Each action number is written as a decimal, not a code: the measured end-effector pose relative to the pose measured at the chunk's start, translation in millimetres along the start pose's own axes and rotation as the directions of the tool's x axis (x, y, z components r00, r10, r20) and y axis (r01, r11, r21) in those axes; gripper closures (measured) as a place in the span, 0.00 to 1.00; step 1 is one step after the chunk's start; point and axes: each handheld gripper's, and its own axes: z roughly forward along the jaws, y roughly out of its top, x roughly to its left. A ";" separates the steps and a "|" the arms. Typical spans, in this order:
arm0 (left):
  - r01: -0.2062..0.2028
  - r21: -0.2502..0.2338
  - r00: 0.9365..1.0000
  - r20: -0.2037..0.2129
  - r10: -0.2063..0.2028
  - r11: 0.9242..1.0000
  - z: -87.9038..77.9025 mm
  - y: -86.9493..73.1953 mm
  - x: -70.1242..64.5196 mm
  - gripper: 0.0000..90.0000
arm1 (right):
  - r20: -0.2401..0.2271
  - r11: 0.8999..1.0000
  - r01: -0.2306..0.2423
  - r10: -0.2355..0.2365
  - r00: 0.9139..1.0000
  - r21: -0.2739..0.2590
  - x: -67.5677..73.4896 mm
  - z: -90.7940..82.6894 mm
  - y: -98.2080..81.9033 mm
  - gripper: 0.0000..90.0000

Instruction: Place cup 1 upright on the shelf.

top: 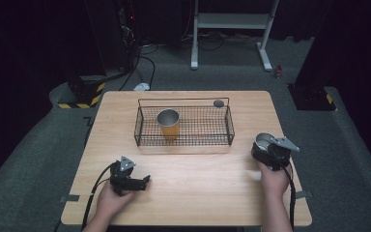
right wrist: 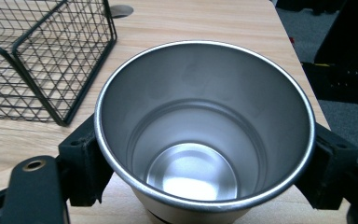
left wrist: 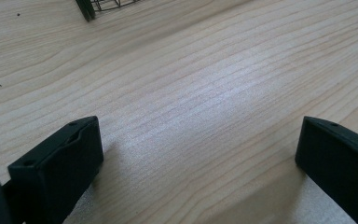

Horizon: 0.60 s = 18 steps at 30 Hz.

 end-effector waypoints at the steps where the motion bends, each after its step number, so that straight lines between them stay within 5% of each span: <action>1: 0.000 0.000 1.000 0.000 0.000 1.000 0.0 0.0 0.0 0.01 | -0.003 1.000 0.005 -0.005 1.000 -0.003 0.8 -0.8 0.4 0.20; 18: 0.002 0.000 1.000 0.000 -0.002 1.000 0.1 0.0 -0.1 0.01 | -0.038 0.999 0.038 -0.039 0.999 -0.037 19.0 -15.3 3.9 0.20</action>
